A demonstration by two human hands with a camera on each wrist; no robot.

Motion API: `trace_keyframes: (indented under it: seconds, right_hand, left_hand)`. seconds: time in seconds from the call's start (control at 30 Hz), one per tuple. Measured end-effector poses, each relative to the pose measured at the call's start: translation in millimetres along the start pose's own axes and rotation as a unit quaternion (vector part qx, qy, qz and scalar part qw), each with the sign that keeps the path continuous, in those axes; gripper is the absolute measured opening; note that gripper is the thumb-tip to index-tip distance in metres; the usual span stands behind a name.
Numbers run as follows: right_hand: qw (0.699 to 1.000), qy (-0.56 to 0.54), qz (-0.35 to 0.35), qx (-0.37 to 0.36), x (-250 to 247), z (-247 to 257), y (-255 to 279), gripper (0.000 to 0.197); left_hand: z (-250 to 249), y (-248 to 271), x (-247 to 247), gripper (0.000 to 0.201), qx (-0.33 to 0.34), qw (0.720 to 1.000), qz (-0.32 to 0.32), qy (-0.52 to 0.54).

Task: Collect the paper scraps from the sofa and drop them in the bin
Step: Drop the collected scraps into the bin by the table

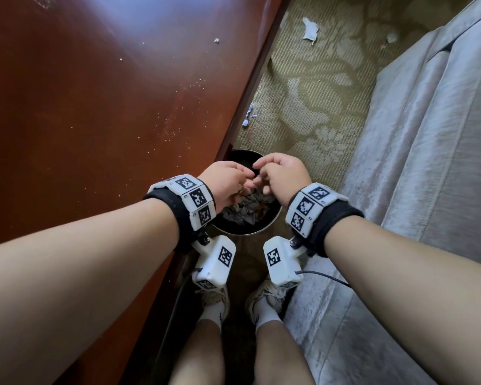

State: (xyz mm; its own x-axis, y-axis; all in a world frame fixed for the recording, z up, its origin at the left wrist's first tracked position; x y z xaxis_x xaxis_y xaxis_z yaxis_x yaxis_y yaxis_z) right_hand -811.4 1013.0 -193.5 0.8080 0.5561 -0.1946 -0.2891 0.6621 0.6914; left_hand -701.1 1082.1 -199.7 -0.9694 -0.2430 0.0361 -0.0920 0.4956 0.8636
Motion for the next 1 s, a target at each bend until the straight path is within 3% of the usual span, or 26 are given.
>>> trace_keyframes:
  seconds: [0.1,0.17,0.27,0.37,0.47,0.6,0.7,0.8,0.93,1.0]
  right_hand:
    - [0.997,0.038,0.06,0.02,1,0,1,0.03]
    - [0.988,0.135,0.07,-0.03,8,7,4,0.022]
    - [0.976,0.194,0.054,-0.082,15,7,12,0.003]
    - [0.956,0.259,0.065,-0.118,19,7,14,0.013]
    - [0.946,0.292,0.042,-0.136,14,12,12,0.002]
    - [0.951,0.28,0.024,-0.128,7,18,12,0.015]
    - [0.964,0.26,0.011,-0.056,-9,6,3,0.018]
    - [0.971,0.237,0.023,-0.027,-15,-2,-2,0.025]
    - [0.98,0.191,0.05,-0.024,-13,-6,4,0.025]
    - [0.98,0.188,0.053,-0.039,-12,-3,9,0.022]
  left_hand:
    - [0,-1,2,0.031,0.001,1.0,-0.007,0.024]
    - [-1,-2,4,0.032,0.004,0.999,-0.003,0.044]
    - [-4,-3,7,0.035,0.017,0.999,0.01,0.04]
    - [-7,-2,12,0.041,0.022,0.999,0.022,0.041]
    - [-7,-6,11,0.041,0.027,0.999,0.011,0.025]
    - [-9,-12,1,0.032,0.034,0.994,-0.04,-0.1]
    - [-18,-8,-2,0.022,0.052,0.964,-0.068,-0.251]
    - [-16,-4,4,0.025,0.047,0.918,-0.06,-0.388]
    - [-21,4,11,0.034,0.104,0.876,-0.069,-0.465]
    - [-28,7,15,0.026,0.15,0.865,-0.078,-0.473]
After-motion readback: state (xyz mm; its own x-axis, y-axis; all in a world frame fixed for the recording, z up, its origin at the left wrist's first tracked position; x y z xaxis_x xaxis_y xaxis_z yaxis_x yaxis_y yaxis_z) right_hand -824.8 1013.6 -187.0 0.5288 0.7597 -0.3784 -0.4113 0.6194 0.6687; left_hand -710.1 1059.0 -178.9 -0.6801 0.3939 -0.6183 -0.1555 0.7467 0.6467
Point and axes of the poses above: each hand's wrist, its own y-axis away from the middle knuckle, its own x-axis out of the palm, z = x × y, the point moved 10 cm from there along -y, towards the middle knuckle, and after that the axes turned 4 degrees about z, right-handed, at the moved point
